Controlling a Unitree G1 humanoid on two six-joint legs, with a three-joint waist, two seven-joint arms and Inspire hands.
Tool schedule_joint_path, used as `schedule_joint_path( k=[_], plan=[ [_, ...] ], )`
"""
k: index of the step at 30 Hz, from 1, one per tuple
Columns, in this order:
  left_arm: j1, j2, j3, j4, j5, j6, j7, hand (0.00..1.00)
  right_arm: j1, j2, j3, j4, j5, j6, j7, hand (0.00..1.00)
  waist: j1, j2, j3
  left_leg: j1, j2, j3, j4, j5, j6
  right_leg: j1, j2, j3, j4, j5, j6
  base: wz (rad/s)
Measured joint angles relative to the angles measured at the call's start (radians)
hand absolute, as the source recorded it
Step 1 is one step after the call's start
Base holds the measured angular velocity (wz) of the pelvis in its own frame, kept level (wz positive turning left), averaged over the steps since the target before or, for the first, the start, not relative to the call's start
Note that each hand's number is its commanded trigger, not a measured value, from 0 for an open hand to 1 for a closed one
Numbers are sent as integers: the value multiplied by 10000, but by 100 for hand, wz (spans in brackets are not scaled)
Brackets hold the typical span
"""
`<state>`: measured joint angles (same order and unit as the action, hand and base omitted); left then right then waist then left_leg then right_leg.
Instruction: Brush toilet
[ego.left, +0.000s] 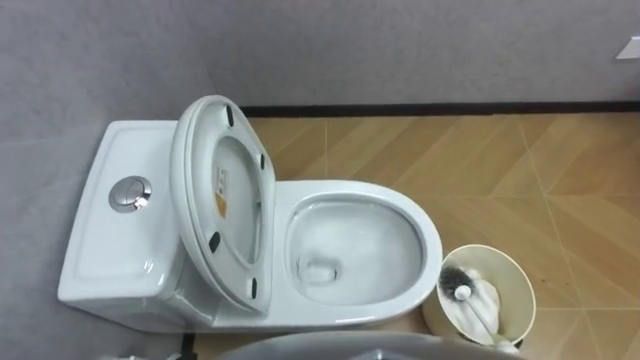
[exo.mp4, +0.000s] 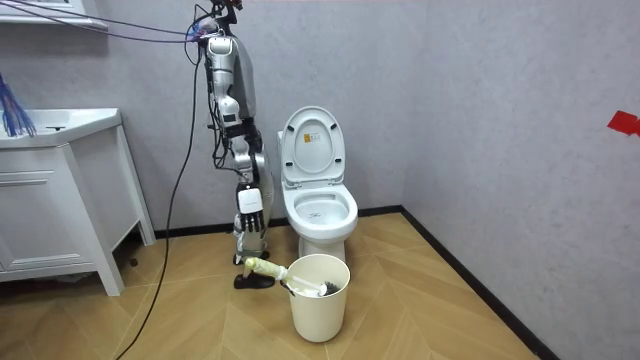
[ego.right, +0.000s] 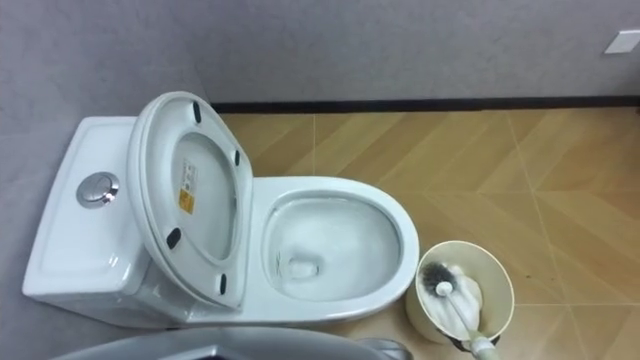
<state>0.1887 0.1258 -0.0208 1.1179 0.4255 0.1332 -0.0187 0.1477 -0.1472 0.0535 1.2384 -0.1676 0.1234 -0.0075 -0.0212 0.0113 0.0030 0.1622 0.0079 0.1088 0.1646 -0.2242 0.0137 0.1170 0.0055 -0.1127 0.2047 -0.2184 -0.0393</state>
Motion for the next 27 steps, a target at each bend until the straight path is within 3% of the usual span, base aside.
schedule_joint_path(
  k=[4, 8, 12, 14, 22, 27],
  plan=[
    [-45, 1, 116, -12, -11, -412, 401, 0, 14, -111, -318, -1350, -310, -287, -584, 0, 7, 12, -59, -203, -12, 120, 43, -9, 21, -226, -26, 30, 7, 46, 20, -5],
    [-250, 4, 171, -13, -452, -880, 814, 0, -11, 18, -369, -3200, -212, -1376, -1106, 0, -6, 25, -64, -307, 3, 207, 126, -8, 21, -351, -32, 46, -39, 96, 10, -5],
    [-156, 13, 310, -116, -875, -1061, 967, 0, 126, 246, -386, -4807, -357, -1774, -1360, 0, -6, -15, -42, -340, 2, 207, 127, -7, 20, -333, -28, 30, -140, 97, 11, 3],
    [-147, 41, 392, -200, -1070, -1094, 987, 0, 95, 258, -383, -5205, -349, -2246, -1598, 0, -3, -61, -35, -381, -1, 204, 125, -7, 19, -322, -34, -12, -191, 105, 18, 8],
    [-137, 133, 373, -212, -1636, -1397, 1760, 0, 96, 245, -344, -5580, -319, -2716, -2857, 0, 21, -134, 32, -464, -4, 225, 121, -6, 20, -377, -23, 29, -185, 138, 33, 0],
    [-127, 180, 372, -212, -1871, -1416, 2005, 0, 99, 230, -343, -5808, -279, -2916, -3558, 0, 17, -177, 26, -447, -4, 236, 120, -7, 20, -362, -25, 29, -194, 165, 39, 0]
  ],
)
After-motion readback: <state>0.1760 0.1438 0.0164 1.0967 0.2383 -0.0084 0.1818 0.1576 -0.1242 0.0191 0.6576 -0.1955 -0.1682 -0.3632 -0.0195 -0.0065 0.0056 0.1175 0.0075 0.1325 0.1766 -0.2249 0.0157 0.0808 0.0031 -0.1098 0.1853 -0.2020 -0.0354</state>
